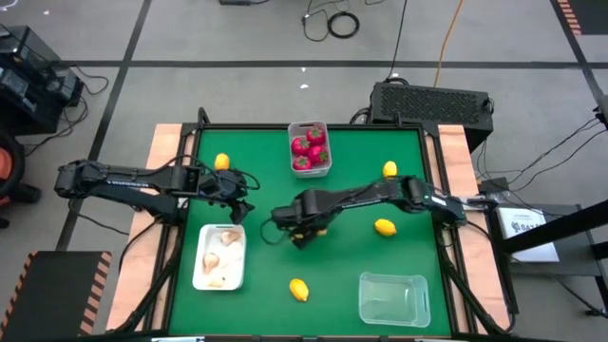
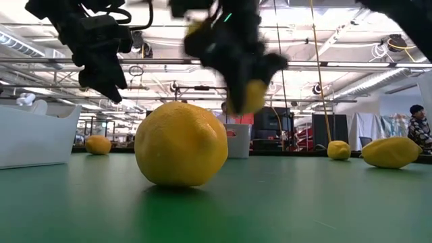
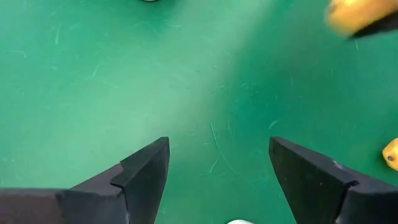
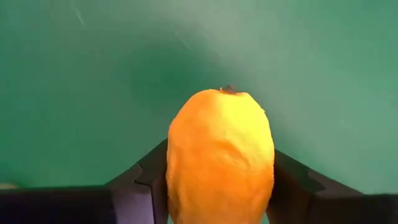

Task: Sort produce into baskets
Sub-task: Put the lemon into the transparent bin

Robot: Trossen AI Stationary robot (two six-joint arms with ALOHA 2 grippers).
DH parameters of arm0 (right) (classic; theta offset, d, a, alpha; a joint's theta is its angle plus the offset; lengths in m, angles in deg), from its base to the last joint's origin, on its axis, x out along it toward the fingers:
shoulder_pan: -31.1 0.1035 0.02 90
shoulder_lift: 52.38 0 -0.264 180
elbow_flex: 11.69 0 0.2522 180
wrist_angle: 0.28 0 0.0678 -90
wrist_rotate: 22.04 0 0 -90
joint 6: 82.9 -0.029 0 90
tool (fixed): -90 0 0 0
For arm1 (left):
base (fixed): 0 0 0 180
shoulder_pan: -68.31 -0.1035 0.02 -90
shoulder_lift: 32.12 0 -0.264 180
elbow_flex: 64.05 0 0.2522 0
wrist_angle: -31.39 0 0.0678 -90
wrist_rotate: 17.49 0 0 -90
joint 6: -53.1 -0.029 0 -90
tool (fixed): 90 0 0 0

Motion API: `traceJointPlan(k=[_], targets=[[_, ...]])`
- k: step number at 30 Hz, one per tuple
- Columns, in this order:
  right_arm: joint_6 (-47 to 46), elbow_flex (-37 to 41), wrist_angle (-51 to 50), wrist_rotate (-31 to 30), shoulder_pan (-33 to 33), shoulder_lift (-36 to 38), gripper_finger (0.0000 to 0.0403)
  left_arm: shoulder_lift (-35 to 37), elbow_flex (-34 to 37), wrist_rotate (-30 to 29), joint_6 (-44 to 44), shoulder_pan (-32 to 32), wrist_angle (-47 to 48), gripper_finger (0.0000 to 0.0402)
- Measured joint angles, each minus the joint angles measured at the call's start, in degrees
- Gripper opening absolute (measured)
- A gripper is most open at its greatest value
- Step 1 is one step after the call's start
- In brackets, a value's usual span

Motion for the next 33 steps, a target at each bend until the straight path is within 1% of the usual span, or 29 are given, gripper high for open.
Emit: traceJointPlan(k=[3,6,8,10,15,17,20,25,28,30,33], targets=[[4.49,0.00,-6.46,0.14,2.53,3.51,0.0190,0.00,0.00,-0.14,0.00,0.00,0.00,0.0283],[9.50,-0.02,-6.96,0.93,5.28,6.58,0.0192,-0.04,0.00,-1.34,0.01,0.00,-0.09,0.0283],[11.00,-0.05,-6.73,1.56,7.39,8.18,0.0193,-0.18,0.00,-1.87,0.04,-0.01,-0.35,0.0283],[10.32,-0.08,-6.98,3.24,9.77,9.31,0.0193,-0.39,0.00,-1.98,-0.01,-0.17,-0.62,0.0283],[5.36,-0.07,-6.89,3.70,15.96,11.37,0.0194,-1.17,0.07,-2.22,0.01,-0.16,-1.39,0.0283],[2.99,1.12,-6.69,4.71,18.20,12.52,0.0194,-1.79,0.04,-2.60,0.01,-0.17,-2.96,0.0283],[-1.91,5.50,-6.72,6.92,21.58,14.51,0.0194,-2.79,0.04,-2.77,0.01,-0.17,-3.74,0.0283],[-11.20,18.64,-6.39,13.16,28.44,20.33,0.0194,-5.27,0.06,-2.78,0.07,-0.16,-7.26,0.0283],[-15.69,25.95,-2.89,17.78,32.04,22.75,0.0194,-6.87,0.04,-2.76,1.40,-0.17,-9.24,0.0283],[-17.68,29.19,-1.68,18.34,33.87,23.75,0.0194,-8.07,0.04,-2.75,1.57,-0.17,-12.13,0.0283],[-19.23,31.62,-1.59,18.50,35.25,23.82,0.0194,-9.48,0.04,-2.69,2.55,-0.15,-14.37,0.0283]])
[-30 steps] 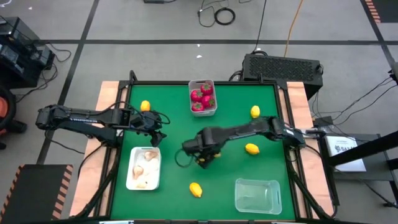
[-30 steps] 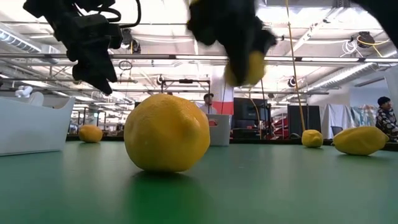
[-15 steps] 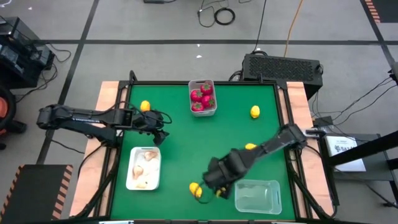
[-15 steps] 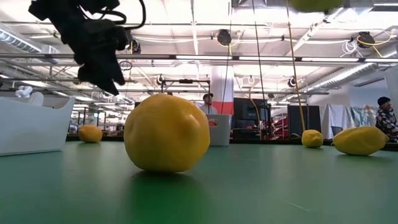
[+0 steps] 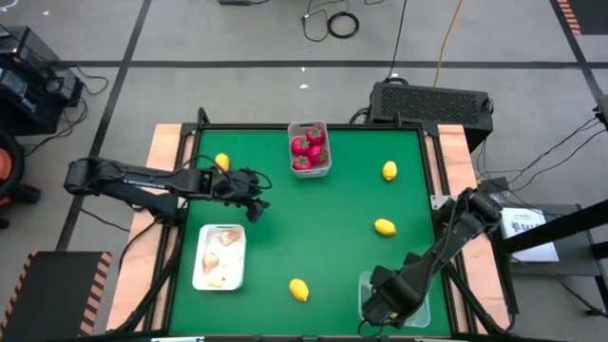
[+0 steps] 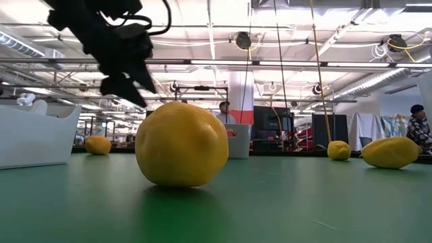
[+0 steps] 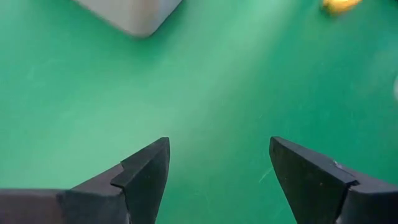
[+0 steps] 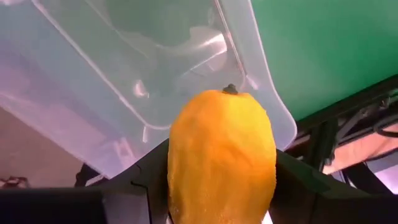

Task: Sort produce into baskets
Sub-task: Put the lemon into the transparent bin

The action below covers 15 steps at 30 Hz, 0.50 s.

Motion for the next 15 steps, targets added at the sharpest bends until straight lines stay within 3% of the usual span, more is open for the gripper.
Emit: traceJointPlan(k=[8,15], targets=[[6.19,2.02,2.75,-0.93,0.30,-0.02,0.0194,-2.89,-0.02,0.91,0.74,0.00,-6.22,0.0283],[4.66,2.02,3.82,-3.45,0.28,-0.20,0.0199,-3.26,-0.02,0.91,1.95,0.00,-8.44,0.0283]])
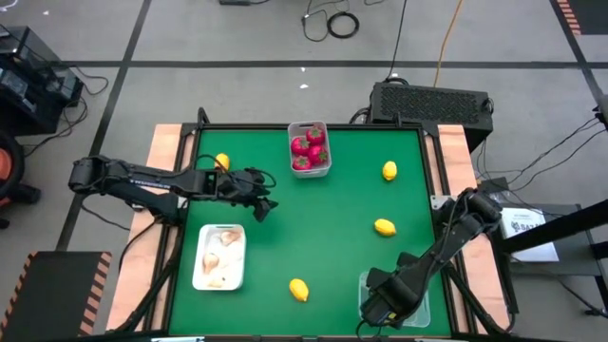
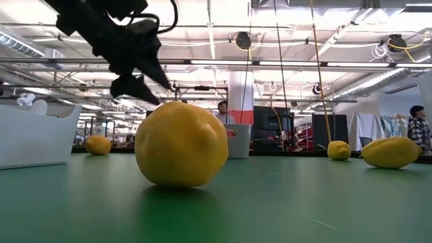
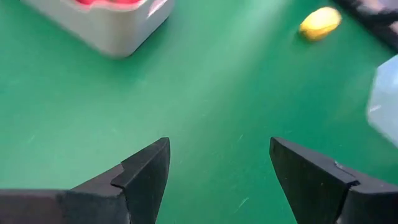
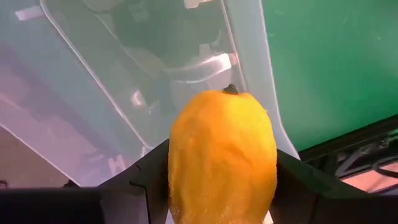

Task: Sort produce into baskets
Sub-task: Put the lemon into the transparent bin

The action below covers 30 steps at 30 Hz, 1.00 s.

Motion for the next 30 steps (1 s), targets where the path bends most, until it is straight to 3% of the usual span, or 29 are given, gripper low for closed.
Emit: traceJointPlan(k=[11,17,24,30], targets=[[3.29,0.00,0.20,0.32,-0.02,-0.02,0.0278,0.04,0.00,0.86,-1.70,0.15,-6.62,0.0283],[7.08,0.00,0.35,-0.38,-0.05,2.94,0.0296,0.04,0.00,2.10,-1.96,0.15,-7.35,0.0283],[7.01,-0.02,-2.21,-10.48,-3.59,13.80,0.0297,0.04,0.00,2.15,-1.48,0.27,-7.38,0.0283],[17.27,-0.04,-6.40,-17.38,-10.89,17.53,0.0297,0.04,0.00,2.15,-1.45,1.26,-7.73,0.0283]])
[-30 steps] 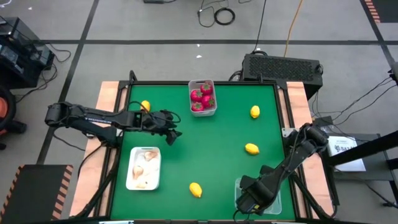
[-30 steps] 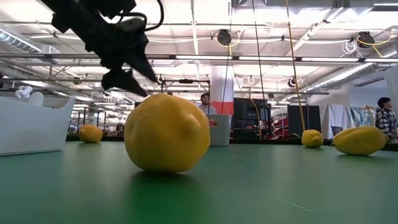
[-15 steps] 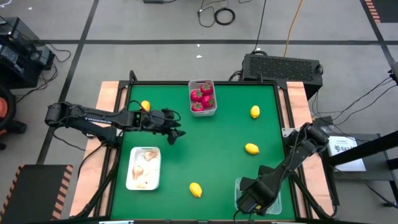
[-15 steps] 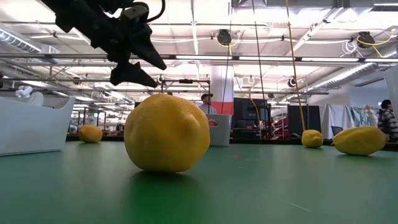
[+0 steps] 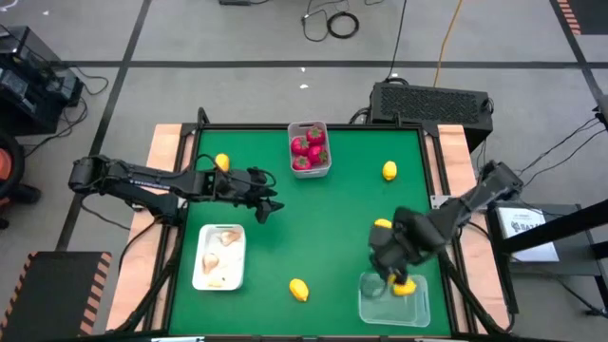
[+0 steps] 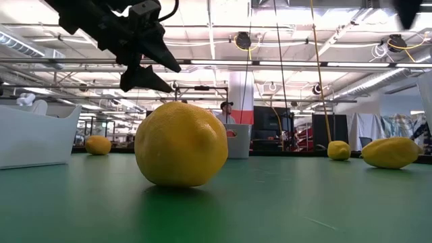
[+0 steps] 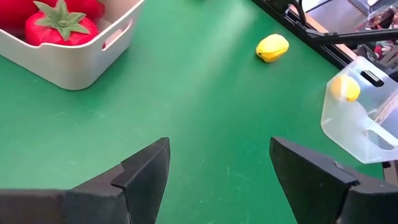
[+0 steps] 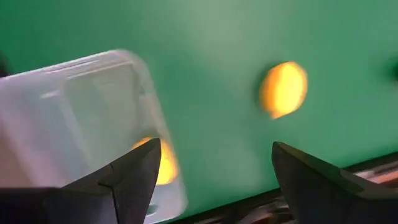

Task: Sort produce into baskets
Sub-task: Put the lemon into the transparent bin

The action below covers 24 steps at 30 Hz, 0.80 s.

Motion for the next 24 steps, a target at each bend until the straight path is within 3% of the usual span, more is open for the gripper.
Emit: traceJointPlan(k=[6,13,18,24], targets=[[1.52,4.44,-0.08,1.80,-11.06,0.00,0.0297,0.00,0.00,-0.02,0.08,1.13,-0.02,0.0283],[7.34,18.09,8.96,7.19,-20.16,0.59,0.0297,0.00,0.00,-0.02,1.53,2.60,0.04,0.0283],[9.24,25.96,16.21,9.52,-22.76,1.06,0.0297,0.00,-0.02,-0.02,1.53,3.05,0.11,0.0283],[10.72,29.08,17.81,7.19,-24.26,1.17,0.0298,0.00,-0.02,-0.02,1.55,3.05,0.13,0.0283]])
